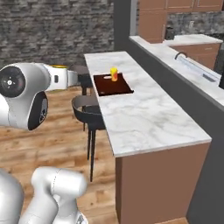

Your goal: There is a tray on the dining counter. Grab the cup, mug, and pitcher and place them on the tray. The pitcher may be placed next to the tray if it cannot fit the tray.

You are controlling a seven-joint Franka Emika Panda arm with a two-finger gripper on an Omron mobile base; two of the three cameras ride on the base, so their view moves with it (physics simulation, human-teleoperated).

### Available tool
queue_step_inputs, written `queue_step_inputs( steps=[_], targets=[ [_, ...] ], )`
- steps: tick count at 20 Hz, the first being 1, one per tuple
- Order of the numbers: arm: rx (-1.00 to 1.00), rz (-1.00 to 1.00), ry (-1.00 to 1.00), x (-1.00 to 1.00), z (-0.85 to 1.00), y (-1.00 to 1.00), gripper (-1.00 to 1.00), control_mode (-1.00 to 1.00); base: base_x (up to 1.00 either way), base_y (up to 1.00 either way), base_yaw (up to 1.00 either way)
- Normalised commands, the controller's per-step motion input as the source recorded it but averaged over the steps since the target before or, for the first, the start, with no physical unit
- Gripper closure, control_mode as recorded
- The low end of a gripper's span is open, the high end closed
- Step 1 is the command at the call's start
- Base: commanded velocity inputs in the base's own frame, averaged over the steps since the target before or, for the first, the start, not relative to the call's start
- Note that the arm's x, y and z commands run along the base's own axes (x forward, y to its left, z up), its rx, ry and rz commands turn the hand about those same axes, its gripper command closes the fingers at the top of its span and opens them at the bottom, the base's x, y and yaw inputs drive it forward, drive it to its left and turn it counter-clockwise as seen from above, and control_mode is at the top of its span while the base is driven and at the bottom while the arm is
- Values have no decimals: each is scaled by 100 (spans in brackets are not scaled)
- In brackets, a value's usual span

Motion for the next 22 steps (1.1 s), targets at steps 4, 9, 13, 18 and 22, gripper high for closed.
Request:
queue_step_inputs(
  steps=[4, 9, 13, 18, 22],
  targets=[
    [0, 0, 0, 0, 0, 0, 100, 100, 99, 70, -48],
    [0, 0, 0, 0, 0, 0, 100, 100, 46, 80, -39],
    [0, 0, 0, 0, 0, 0, 100, 100, 1, 90, -28],
    [0, 0, 0, 0, 0, 0, 100, 100, 31, 86, -31],
    [0, 0, 0, 0, 0, 0, 100, 100, 65, 81, -34]
  ],
)
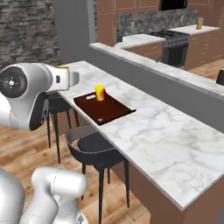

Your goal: There is a tray on the dining counter. Grab the cup, mug, and pitcher and place them on the tray. The pitcher may be placed next to the tray if it cannot fit the tray.

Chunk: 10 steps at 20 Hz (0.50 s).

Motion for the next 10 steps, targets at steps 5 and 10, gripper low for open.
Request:
queue_step_inputs(
  steps=[5, 10],
  targets=[
    [0, 0, 0, 0, 0, 0, 100, 100, 48, 82, -36],
    [0, 0, 0, 0, 0, 0, 100, 100, 12, 74, -33]
  ],
)
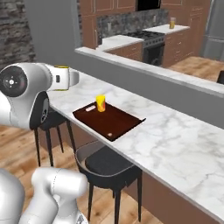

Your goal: There is a tray on the dining counter. Grab the cup, mug, and pitcher and place them on the tray. The pitcher may be placed next to the tray if it cannot fit the tray.

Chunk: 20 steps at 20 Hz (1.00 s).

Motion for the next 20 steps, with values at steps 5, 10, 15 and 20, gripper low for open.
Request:
queue_step_inputs(
  steps=[5, 10, 15, 20],
  targets=[
    [0, 0, 0, 0, 0, 0, 100, 100, 2, 66, -42],
    [0, 0, 0, 0, 0, 0, 100, 100, 5, 64, -43],
    [0, 0, 0, 0, 0, 0, 100, 100, 10, 65, -42],
    [0, 0, 0, 0, 0, 0, 100, 100, 4, 64, -38]
  ],
)
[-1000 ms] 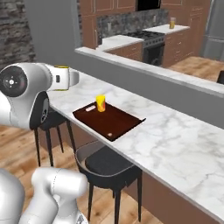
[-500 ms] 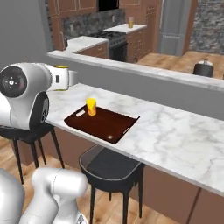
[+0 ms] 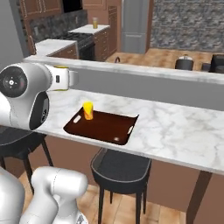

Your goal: There is a tray on the dining counter. Grab the cup, mug, and pitcher and place them on the tray. The pitcher may be placed next to the tray if it cannot fit the tray.

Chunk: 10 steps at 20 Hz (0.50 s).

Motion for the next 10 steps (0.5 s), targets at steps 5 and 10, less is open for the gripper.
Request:
queue_step_inputs(
  steps=[5, 10],
  targets=[
    [0, 0, 0, 0, 0, 0, 100, 100, 32, 57, -31],
    [0, 0, 0, 0, 0, 0, 100, 100, 46, 46, -22]
  ],
)
